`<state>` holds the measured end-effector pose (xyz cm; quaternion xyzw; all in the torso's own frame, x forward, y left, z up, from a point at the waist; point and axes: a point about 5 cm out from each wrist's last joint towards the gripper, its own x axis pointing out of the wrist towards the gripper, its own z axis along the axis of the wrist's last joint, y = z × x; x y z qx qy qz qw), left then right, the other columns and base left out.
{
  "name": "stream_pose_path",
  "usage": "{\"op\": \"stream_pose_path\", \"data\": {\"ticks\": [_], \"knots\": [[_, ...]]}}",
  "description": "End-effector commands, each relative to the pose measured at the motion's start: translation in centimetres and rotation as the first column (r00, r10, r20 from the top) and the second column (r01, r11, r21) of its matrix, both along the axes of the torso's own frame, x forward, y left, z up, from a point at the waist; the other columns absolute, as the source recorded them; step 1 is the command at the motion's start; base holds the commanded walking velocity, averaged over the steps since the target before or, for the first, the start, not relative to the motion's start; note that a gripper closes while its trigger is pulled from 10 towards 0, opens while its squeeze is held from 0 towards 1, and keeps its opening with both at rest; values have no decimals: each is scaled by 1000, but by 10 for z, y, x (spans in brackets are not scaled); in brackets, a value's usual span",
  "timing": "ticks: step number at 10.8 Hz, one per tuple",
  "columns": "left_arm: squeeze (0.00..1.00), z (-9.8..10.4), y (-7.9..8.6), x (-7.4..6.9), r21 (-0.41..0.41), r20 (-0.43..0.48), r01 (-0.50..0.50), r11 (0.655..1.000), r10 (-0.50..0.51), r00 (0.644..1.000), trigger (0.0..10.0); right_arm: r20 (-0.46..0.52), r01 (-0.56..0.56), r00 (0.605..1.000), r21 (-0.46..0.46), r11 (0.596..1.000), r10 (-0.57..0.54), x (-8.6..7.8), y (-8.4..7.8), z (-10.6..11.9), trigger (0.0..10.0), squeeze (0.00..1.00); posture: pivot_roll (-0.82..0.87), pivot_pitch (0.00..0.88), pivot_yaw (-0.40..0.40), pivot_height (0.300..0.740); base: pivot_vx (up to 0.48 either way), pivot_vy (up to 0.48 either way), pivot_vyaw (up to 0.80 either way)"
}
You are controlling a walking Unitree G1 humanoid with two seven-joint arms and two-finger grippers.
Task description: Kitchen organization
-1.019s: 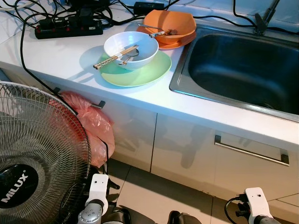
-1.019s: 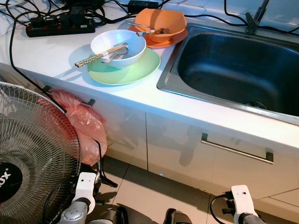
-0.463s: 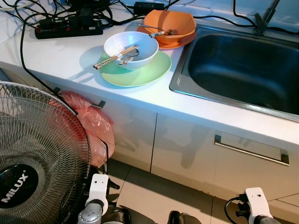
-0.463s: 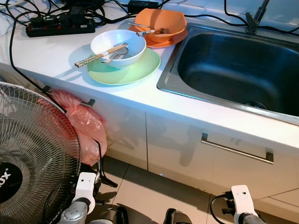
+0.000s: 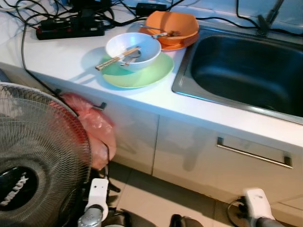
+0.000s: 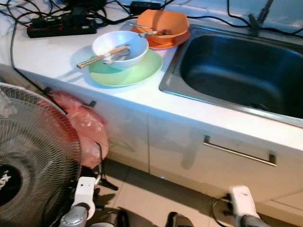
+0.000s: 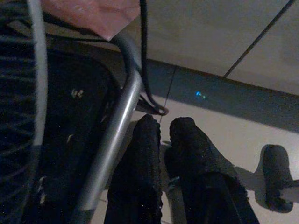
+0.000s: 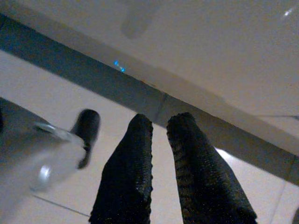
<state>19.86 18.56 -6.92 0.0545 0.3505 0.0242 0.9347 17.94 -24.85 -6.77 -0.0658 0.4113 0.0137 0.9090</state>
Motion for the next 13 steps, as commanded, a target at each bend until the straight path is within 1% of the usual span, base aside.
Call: {"op": "stream_pose_path", "data": {"ticks": [1, 7, 13], "knots": [[0, -4, -1, -7, -4, -26, -18, 1000, 18, 1000, 10000, -19, -53, 998, 30, 998, 54, 7, 49, -10, 10000, 0, 6, 141, -11, 740, 0, 0, 0], [0, -4, -1, -7, -4, -26, -18, 1000, 18, 1000, 10000, -6, -61, 998, 23, 998, 61, 11, 58, -9, 10000, 0, 5, 145, -12, 740, 0, 0, 0], [0, -4, -1, -6, -5, -23, -17, 1000, 17, 1000, 10000, 3, -63, 998, 20, 998, 63, 13, 59, -8, 10000, 0, 4, 143, -10, 740, 0, 0, 0]]}}
